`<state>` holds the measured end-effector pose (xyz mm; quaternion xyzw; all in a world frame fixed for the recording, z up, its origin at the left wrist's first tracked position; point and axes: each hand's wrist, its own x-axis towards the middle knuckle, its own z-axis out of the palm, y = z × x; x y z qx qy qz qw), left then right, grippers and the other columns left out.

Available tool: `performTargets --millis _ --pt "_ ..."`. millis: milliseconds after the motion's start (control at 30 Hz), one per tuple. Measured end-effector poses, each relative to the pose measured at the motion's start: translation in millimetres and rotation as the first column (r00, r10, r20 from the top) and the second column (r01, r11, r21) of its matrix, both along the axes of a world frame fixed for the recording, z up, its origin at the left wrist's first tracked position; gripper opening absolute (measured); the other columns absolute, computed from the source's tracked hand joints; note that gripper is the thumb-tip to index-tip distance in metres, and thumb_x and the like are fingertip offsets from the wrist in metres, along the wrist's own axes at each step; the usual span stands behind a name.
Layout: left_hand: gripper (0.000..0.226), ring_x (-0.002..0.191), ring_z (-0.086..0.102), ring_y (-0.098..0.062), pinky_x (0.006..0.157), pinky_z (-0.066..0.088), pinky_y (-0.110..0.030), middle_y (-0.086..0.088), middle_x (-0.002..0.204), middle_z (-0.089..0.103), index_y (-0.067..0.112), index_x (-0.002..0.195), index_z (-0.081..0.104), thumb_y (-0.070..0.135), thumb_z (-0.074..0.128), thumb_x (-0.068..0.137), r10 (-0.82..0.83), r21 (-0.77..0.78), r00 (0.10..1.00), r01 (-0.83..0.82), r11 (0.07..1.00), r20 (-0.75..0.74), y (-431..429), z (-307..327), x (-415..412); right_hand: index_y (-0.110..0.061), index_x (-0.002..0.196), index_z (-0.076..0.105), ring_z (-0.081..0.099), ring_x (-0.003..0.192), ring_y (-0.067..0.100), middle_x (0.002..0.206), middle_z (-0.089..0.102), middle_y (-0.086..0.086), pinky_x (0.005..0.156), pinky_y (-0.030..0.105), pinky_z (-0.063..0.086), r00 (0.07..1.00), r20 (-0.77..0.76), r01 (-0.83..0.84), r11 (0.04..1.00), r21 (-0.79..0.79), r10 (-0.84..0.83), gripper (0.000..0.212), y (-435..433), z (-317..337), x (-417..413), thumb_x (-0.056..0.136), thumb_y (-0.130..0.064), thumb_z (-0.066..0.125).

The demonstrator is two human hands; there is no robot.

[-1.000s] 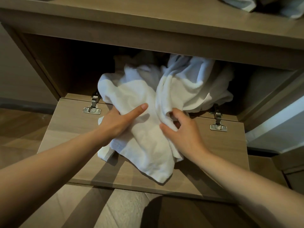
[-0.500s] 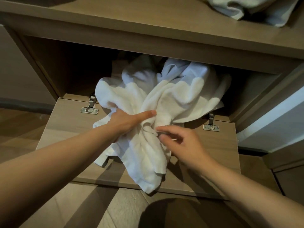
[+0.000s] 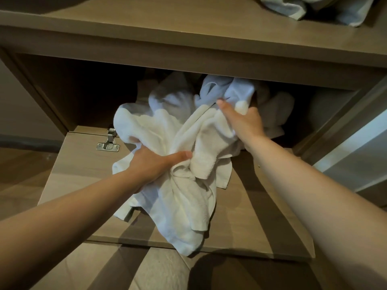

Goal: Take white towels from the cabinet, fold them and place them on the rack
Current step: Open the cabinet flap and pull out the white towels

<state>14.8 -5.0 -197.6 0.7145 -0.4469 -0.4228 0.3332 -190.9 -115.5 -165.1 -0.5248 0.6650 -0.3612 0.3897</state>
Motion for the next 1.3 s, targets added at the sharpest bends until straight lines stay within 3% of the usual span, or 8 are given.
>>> performTargets --millis 67,367,567,633,800,1000,1167,1300 --pt "0.123 0.119 0.054 -0.024 0.102 0.046 -0.048 0.002 0.130 0.056 0.025 0.139 0.041 0.082 0.075 0.035 0.017 0.012 0.999 -0.018 1.000 0.041 0 -1 0 -0.004 0.130 0.045 0.050 0.093 0.016 0.112 0.052 0.003 0.064 0.021 0.040 0.996 -0.083 -0.020 0.997 -0.078 0.014 0.084 -2 -10 12 0.074 -0.060 0.073" --pt "0.114 0.114 0.057 -0.019 0.099 0.047 -0.044 0.009 0.124 0.060 0.032 0.134 0.045 0.085 0.072 0.037 -0.017 -0.022 1.000 0.016 1.000 -0.021 3 -4 6 -0.016 0.106 0.052 0.054 0.098 0.021 0.106 0.057 0.004 0.072 0.025 0.040 0.973 -0.204 -0.152 0.963 -0.222 0.106 0.029 9 -28 12 0.088 -0.030 0.069" --pt "0.084 0.103 0.064 -0.012 0.096 0.049 -0.038 0.013 0.109 0.071 0.035 0.114 0.063 0.084 0.069 0.046 -0.087 -0.011 0.974 0.087 0.996 -0.209 7 5 19 -0.023 0.132 0.058 0.059 0.108 0.009 0.118 0.065 -0.009 0.088 0.020 0.050 0.955 -0.043 -0.296 0.935 -0.195 0.293 0.045 43 -22 11 0.089 -0.013 0.068" --pt "0.079 0.086 0.061 -0.011 0.076 0.047 -0.027 0.011 0.092 0.071 0.035 0.092 0.072 0.090 0.066 0.036 -0.082 0.075 0.959 0.106 0.992 -0.273 6 15 23 -0.025 0.129 0.060 0.060 0.103 -0.001 0.111 0.065 -0.019 0.084 0.008 0.047 0.936 -0.017 -0.348 0.915 -0.202 0.352 0.045 60 -24 11 0.087 -0.013 0.069" --pt "0.080 0.084 0.071 -0.006 0.060 0.053 -0.016 0.018 0.088 0.074 0.035 0.101 0.060 0.084 0.072 0.038 -0.067 0.082 0.944 0.098 0.992 -0.323 1 22 12 -0.048 0.116 0.058 0.059 0.098 -0.014 0.104 0.065 -0.032 0.077 0.004 0.047 0.886 0.047 -0.448 0.877 -0.177 0.462 0.036 91 -23 24 0.087 -0.030 0.071" --pt "0.131 0.106 0.062 -0.022 0.091 0.053 -0.039 0.000 0.122 0.063 0.021 0.137 0.046 0.083 0.078 0.025 0.020 0.136 0.980 0.008 0.991 -0.200 -8 18 8 -0.041 0.132 0.055 0.061 0.106 -0.004 0.118 0.066 -0.022 0.092 0.025 0.052 0.804 0.048 -0.594 0.805 -0.001 0.593 0.042 93 1 8 0.091 -0.037 0.062" --pt "0.122 0.108 0.061 -0.021 0.093 0.052 -0.040 0.004 0.123 0.061 0.030 0.130 0.049 0.082 0.079 0.024 0.004 0.092 0.980 0.015 0.996 -0.199 -9 11 9 -0.031 0.083 0.072 0.063 0.084 0.004 0.086 0.070 -0.011 0.075 0.030 0.048 0.935 -0.282 -0.304 0.895 -0.325 0.215 0.038 65 29 -48 0.076 -0.067 0.061" --pt "0.111 0.099 0.063 -0.014 0.080 0.052 -0.033 0.011 0.111 0.065 0.035 0.125 0.050 0.081 0.079 0.028 -0.017 0.061 0.978 0.030 0.998 -0.206 -9 9 8 -0.028 0.131 0.050 0.041 0.128 0.025 0.135 0.045 0.002 0.102 0.042 0.041 0.898 -0.436 -0.168 0.964 -0.207 0.062 0.091 37 20 -68 0.063 -0.089 0.051"
